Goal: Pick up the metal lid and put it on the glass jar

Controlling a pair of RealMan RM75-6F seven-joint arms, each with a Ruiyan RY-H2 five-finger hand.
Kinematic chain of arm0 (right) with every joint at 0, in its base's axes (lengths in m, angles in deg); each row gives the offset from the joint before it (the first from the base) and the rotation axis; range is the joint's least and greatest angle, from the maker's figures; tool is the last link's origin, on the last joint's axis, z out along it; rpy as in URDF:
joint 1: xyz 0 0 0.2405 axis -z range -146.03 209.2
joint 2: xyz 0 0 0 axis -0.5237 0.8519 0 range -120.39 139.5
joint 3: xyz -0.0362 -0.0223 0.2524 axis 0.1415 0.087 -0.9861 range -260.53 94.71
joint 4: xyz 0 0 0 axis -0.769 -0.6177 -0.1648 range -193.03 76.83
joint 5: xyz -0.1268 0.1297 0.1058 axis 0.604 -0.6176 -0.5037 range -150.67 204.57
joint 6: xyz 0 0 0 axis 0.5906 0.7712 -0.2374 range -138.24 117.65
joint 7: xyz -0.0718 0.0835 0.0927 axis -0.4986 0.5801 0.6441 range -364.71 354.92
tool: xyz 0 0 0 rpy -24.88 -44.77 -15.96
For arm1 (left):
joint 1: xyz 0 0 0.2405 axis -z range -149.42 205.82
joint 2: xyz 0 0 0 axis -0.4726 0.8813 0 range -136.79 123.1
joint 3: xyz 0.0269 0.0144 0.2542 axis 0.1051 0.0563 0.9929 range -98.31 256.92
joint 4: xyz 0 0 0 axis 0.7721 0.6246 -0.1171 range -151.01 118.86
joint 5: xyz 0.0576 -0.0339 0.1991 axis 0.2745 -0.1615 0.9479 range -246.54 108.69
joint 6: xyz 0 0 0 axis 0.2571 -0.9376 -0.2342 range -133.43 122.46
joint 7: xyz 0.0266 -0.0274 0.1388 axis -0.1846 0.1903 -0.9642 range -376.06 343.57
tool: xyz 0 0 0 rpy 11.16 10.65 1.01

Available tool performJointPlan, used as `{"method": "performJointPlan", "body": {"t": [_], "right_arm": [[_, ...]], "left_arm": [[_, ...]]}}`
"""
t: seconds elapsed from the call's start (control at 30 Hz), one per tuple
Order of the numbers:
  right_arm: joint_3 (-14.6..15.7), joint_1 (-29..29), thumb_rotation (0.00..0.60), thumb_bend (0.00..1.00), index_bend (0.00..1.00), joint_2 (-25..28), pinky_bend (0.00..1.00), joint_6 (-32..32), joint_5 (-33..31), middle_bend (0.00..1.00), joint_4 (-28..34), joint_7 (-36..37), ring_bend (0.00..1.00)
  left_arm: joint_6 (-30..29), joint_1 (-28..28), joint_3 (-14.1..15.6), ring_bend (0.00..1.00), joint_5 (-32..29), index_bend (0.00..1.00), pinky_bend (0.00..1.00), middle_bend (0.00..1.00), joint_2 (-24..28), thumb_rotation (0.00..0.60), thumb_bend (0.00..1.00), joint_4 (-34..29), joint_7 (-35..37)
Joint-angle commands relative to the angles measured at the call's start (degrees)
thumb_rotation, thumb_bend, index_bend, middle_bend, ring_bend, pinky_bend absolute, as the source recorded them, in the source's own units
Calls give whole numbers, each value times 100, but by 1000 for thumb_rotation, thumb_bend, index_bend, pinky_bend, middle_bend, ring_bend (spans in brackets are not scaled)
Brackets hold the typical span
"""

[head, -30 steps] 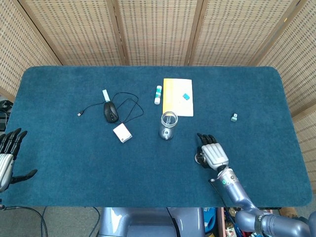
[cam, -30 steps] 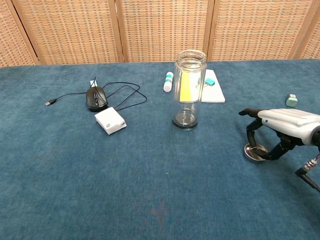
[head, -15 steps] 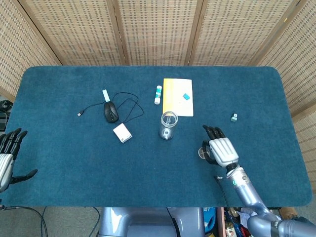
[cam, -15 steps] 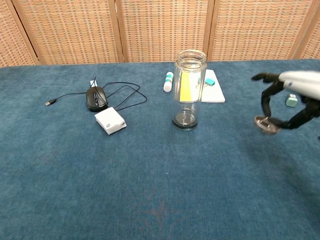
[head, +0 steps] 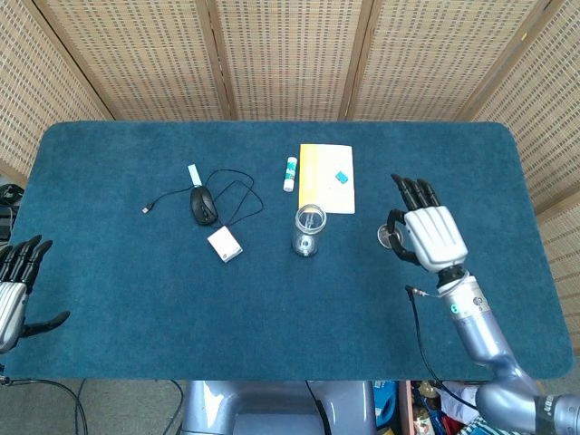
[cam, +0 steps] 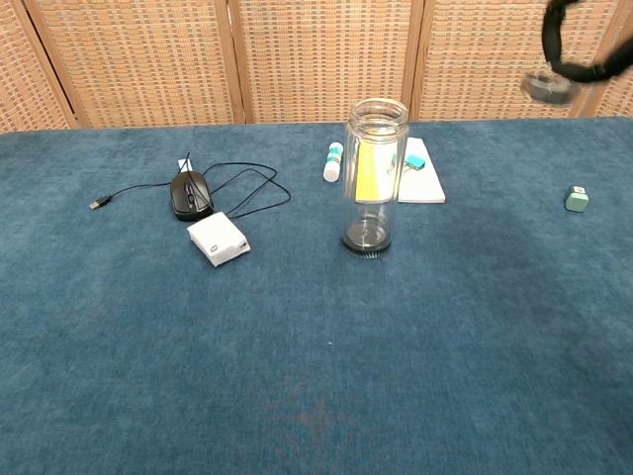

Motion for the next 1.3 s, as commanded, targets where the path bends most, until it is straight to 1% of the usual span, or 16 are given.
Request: {"method": "performJointPlan", "body": {"t": [0.03,0.1,0.23,0.27,0.37,0.5,0.63,0.8,1.13,1.3], "right_arm": [[-511,-593,600,647,674,106,24,-150,-788,23,242,-559,0],[-669,-932,600,646,674,61,24,-153,-1234,27,264,-959,0],[-810,-1516,600,647,674,-148,24,-15,-1937,39,214,-1659,0],[-810,-1683,600,647,674,-247,25,51,-2121,44,169,-1859,0],[-749,-2015,600,647,674,-497,33,138,-2396,54,20,-2207,0],[-686,-2278,600,647,674,-830,35,244,-2678,57,-174,-2341,0],[-557,-2504,600,647,674,-1164,39,357,-2858,66,-443,-2489,0],[-403,-2651,600,647,674,-1501,39,494,-2999,67,-712,-2572,0],[-154,-2760,600,647,674,-1726,39,601,-2973,68,-736,-2684,0],[-113,-2782,600,647,674,-1823,39,636,-2938,72,-762,-2633,0]], "left_arm": [[33,23,-36,0,-85,0,0,0,-19,600,2,14,-19],[49,33,-60,0,-150,0,0,0,-25,600,3,24,-20],[104,57,-94,0,-259,0,0,0,-30,600,2,54,-1],[124,65,-103,0,-295,0,0,0,-31,600,3,68,13],[206,90,-112,0,-375,0,0,0,-32,600,2,101,59],[249,106,-120,0,-409,0,0,0,-15,600,2,129,122],[270,113,-123,0,-419,0,0,0,2,600,2,151,190],[249,103,-114,0,-385,0,0,0,24,600,2,151,246],[290,124,-107,0,-378,0,0,0,34,600,2,182,296],[311,137,-109,0,-391,0,0,0,31,600,2,196,297]]}}
